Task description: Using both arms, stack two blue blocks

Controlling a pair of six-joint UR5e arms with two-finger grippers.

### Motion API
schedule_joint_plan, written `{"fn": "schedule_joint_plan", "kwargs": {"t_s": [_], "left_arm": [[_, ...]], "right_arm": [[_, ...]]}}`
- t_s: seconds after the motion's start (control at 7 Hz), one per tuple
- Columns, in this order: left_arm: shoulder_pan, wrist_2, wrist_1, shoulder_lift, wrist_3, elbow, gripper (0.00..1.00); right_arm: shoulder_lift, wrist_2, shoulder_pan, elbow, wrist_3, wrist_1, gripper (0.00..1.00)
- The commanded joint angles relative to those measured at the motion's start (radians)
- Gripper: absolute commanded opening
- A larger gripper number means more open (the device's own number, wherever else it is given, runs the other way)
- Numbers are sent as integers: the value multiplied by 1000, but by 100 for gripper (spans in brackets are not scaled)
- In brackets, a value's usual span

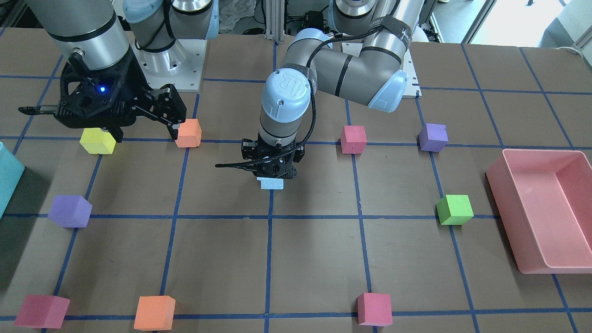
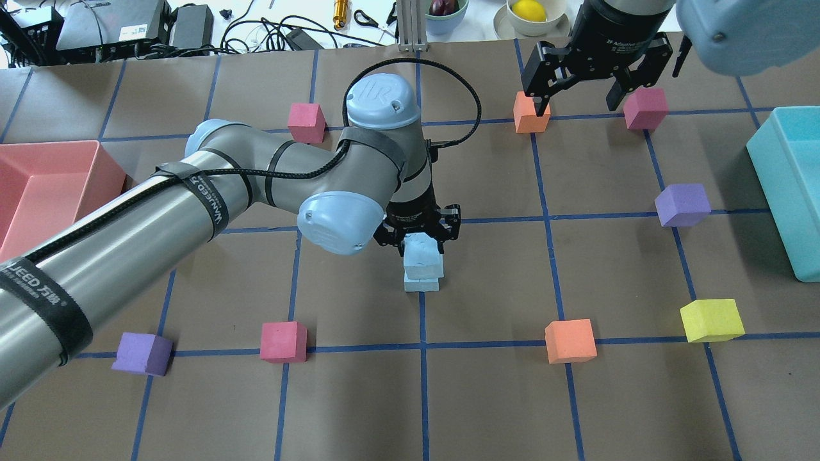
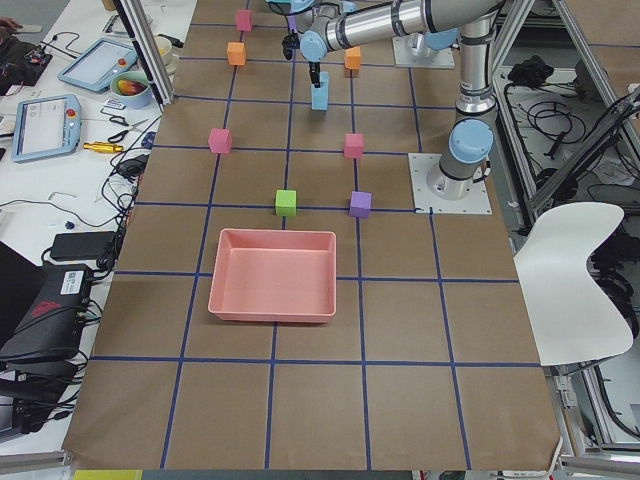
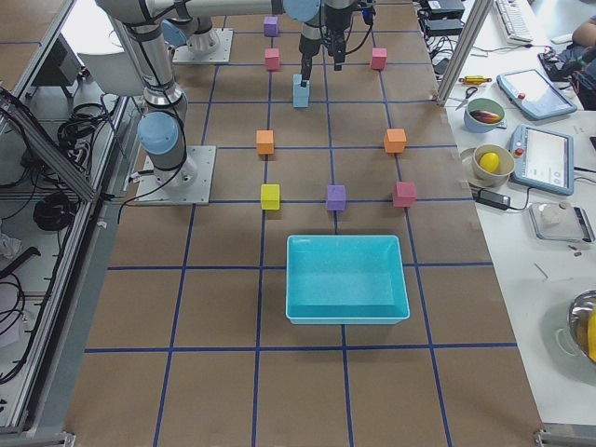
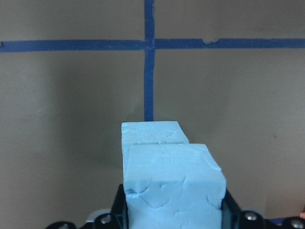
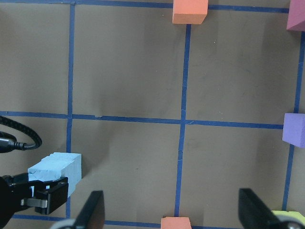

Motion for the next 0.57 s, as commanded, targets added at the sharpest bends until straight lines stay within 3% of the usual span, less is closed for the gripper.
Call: {"fn": "schedule_joint_plan", "kwargs": {"t_s": [0.0, 0.43], "left_arm": [[-1, 8, 0, -3, -1, -1, 89], [21, 8, -15, 65, -2, 66, 100]], "right_arm": [[1, 1, 1, 2, 0, -1, 100], [1, 1, 1, 0, 0, -1, 100]]}}
